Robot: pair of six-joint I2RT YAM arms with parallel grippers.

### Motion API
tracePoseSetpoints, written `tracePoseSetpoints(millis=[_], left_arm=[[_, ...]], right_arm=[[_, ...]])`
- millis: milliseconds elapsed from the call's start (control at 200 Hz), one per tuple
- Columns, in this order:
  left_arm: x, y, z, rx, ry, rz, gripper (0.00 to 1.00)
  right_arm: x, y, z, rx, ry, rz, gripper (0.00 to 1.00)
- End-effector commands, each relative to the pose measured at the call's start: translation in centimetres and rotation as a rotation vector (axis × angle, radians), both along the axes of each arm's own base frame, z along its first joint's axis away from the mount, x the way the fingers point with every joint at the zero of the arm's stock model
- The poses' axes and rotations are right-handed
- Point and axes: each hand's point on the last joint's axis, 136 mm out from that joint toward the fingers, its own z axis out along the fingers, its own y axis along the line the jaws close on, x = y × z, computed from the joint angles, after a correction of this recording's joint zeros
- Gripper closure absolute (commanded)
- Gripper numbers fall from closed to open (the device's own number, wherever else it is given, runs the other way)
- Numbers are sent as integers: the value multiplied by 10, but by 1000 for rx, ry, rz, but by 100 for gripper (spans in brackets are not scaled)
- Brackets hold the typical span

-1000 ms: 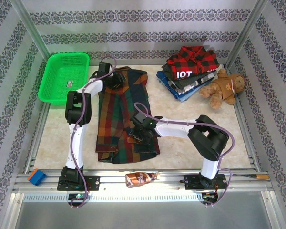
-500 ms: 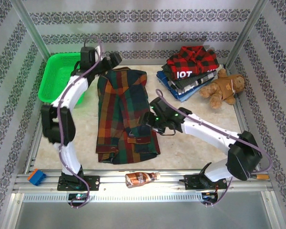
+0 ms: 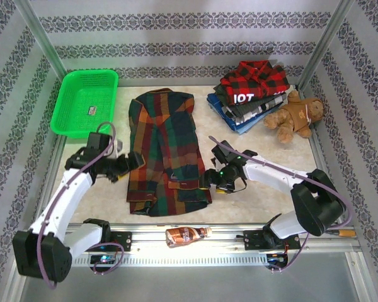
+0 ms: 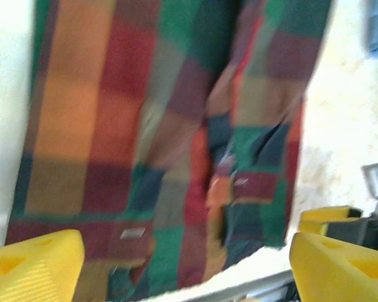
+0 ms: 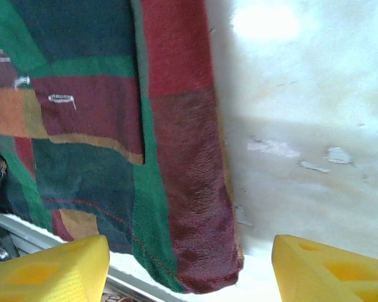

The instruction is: Fold and stack the long sleeve shirts

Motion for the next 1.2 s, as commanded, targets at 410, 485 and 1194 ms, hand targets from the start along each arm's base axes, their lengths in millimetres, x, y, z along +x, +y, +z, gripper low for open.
tracePoseSetpoints(millis=[410,485,1194], left_arm=[[-82,0,-72,71,340,47,32],[-86,0,-81,80,363,54,34],[-71,-12,-120,112,371,99,41]], right_arm=[[-20,15,-23,62,61,125,37],[-21,15,-24,60,65,124,38],[-22,20,-35,55,96,126,43]])
